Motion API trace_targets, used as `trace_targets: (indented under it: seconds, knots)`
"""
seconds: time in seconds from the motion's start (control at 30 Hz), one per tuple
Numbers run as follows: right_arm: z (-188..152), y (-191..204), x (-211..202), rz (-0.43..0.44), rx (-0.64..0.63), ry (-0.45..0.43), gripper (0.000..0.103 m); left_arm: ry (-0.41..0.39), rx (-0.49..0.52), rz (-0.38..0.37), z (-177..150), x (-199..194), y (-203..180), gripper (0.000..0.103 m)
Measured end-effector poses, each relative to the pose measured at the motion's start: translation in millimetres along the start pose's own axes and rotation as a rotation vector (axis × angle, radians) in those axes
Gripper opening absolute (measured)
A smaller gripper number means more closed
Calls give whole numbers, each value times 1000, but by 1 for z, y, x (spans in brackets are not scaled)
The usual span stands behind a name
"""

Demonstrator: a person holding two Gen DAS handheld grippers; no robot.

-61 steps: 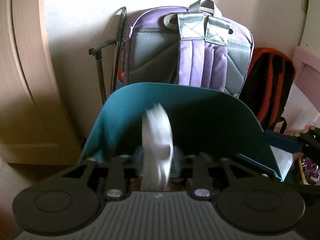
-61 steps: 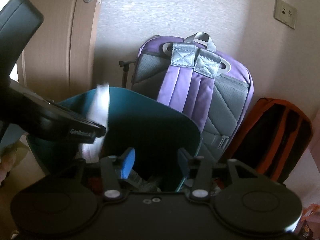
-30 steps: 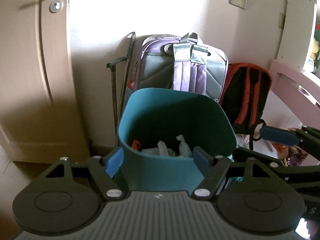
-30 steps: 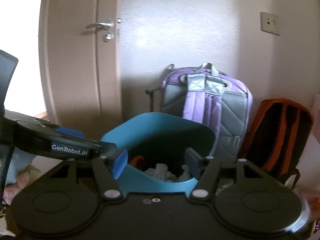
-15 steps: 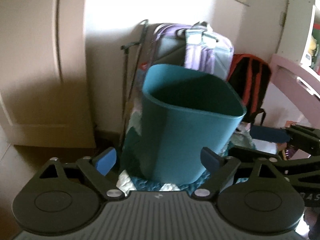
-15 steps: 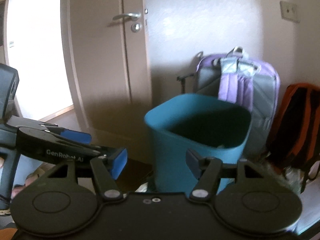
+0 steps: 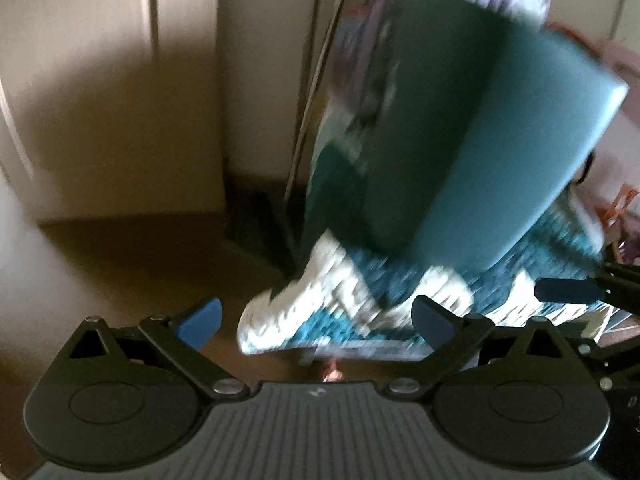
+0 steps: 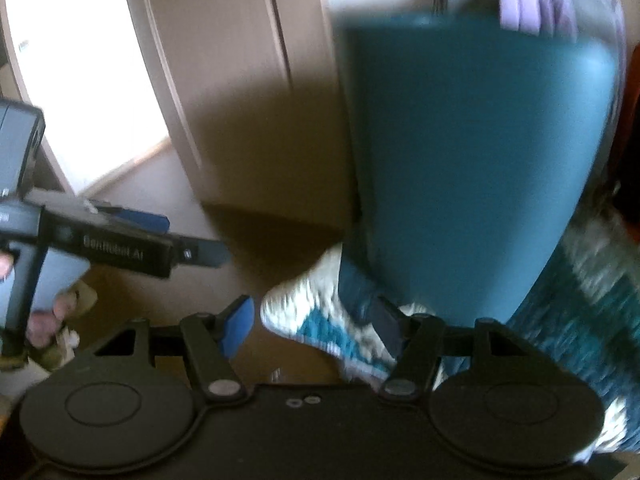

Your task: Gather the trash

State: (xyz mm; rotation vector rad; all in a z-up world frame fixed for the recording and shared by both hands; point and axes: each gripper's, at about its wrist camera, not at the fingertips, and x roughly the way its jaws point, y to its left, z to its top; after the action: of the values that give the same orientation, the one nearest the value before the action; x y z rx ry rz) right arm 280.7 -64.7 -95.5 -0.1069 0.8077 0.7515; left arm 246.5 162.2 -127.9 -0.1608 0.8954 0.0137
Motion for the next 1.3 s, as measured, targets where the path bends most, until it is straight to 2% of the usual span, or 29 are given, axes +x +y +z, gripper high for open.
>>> trace_targets:
  seconds: [0.23, 0.47, 0.7, 0.87, 0.97, 1.1, 1.3]
  knots:
    - [-53, -10, 97, -5, 26, 191, 65, 179, -24, 62, -38, 94, 39, 102]
    - [-112, -12, 185, 19, 7, 375, 65, 396, -61, 138, -83, 195, 69, 102]
    - [-167, -11, 264, 55, -33, 539, 65, 561, -196, 149, -122, 280, 103, 101]
    - [-199, -4, 307, 87, -84, 636, 65, 641, -290, 163, -147, 336, 115, 101]
    - [-213, -2, 330, 119, -99, 671, 65, 664, -323, 179, -160, 361, 114, 101]
    - [-230, 1, 355, 154, -124, 704, 64, 691, -338, 199, -174, 390, 112, 101]
    - [-248, 3, 388, 176, -138, 734, 63, 737, -425, 198, -192, 417, 119, 101]
